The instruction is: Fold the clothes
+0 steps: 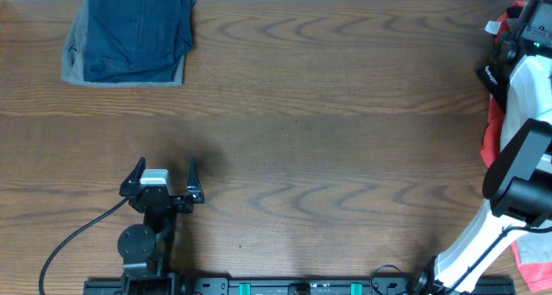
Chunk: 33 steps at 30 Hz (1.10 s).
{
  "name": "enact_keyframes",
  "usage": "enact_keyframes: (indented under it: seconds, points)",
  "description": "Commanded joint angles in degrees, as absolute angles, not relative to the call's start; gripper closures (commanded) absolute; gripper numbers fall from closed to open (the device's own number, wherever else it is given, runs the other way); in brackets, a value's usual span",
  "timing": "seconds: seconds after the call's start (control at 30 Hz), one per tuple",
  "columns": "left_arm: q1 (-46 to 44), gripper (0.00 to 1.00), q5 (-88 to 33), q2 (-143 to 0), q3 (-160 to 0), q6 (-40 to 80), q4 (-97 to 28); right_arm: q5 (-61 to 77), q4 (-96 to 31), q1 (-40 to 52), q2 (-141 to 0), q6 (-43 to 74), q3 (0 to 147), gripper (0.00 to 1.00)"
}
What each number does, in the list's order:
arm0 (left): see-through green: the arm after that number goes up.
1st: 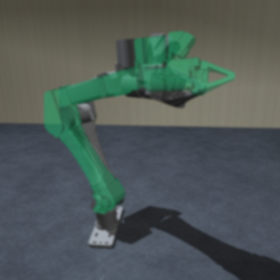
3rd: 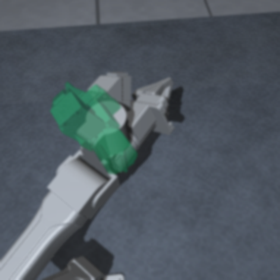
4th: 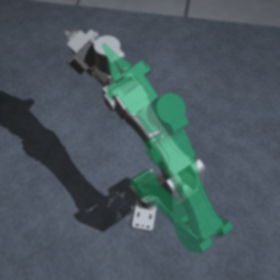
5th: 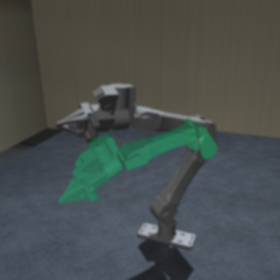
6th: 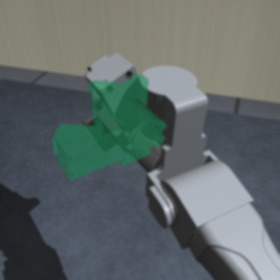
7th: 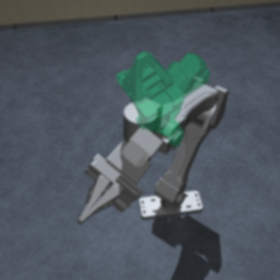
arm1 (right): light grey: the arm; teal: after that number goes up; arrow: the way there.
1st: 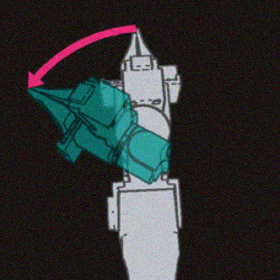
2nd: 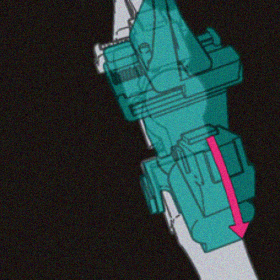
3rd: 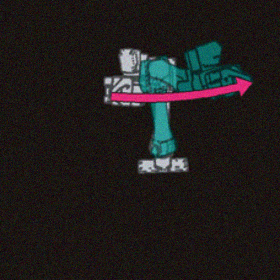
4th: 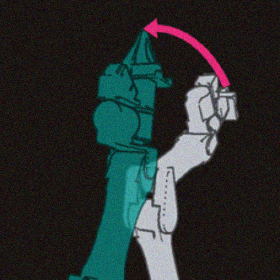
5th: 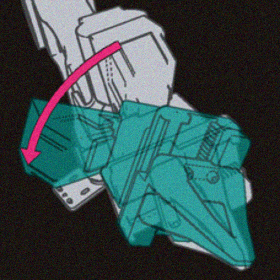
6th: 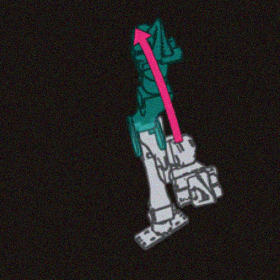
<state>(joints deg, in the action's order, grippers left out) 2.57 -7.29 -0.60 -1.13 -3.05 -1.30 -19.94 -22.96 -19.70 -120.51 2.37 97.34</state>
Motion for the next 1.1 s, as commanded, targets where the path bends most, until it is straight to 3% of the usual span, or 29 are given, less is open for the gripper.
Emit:
enact_keyframes:
  seconds: [0.0,0.8,0.9,1.07]
  points:
    - [2.83,0.02,-8.08,-0.34,-0.23,-3.4,-3.38,-20.1,-22.61,-19.66,-118.43,3.18,97.34,0.99]
    - [2.83,0.02,-8.1,-0.34,-0.23,-3.42,-3.36,-19.44,-21.5,-19.66,-118.43,3.16,97.34,0.97]
    - [2.83,0.02,-8.08,-0.34,-0.23,-3.4,-3.36,-19.44,-21.52,-19.66,-118.43,3.18,97.34,0.94]
    - [2.83,0.02,-8.08,-0.34,-0.23,-3.4,-3.36,-19.44,-21.67,-19.66,-118.43,3.16,97.34,0.99]
